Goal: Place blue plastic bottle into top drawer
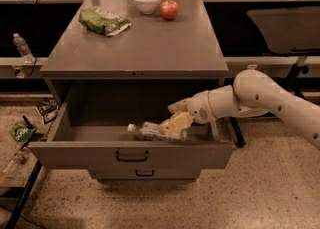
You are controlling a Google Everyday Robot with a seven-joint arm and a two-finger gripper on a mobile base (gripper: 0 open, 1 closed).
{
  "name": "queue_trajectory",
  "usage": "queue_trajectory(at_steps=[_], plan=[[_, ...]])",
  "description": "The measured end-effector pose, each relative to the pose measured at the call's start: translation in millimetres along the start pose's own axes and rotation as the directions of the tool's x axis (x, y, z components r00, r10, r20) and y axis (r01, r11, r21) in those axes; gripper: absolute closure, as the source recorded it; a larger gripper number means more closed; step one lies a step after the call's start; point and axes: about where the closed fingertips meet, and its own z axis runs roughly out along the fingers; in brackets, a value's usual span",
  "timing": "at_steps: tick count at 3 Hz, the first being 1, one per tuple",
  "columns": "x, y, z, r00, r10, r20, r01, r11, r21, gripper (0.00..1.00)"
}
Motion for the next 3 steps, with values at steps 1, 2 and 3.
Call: queue_trajectory(at_steps=[1, 2, 3], plan=[[-21, -4, -17, 0.999, -0.022, 0.043, 0.02, 0.9983, 0.054, 0.26], [-46, -2, -42, 0.994, -0.06, 0.087, 0.053, 0.9948, 0.087, 0.03], [-86, 9, -69, 0.985, -0.128, 0.12, 0.117, 0.9892, 0.088, 0.1]])
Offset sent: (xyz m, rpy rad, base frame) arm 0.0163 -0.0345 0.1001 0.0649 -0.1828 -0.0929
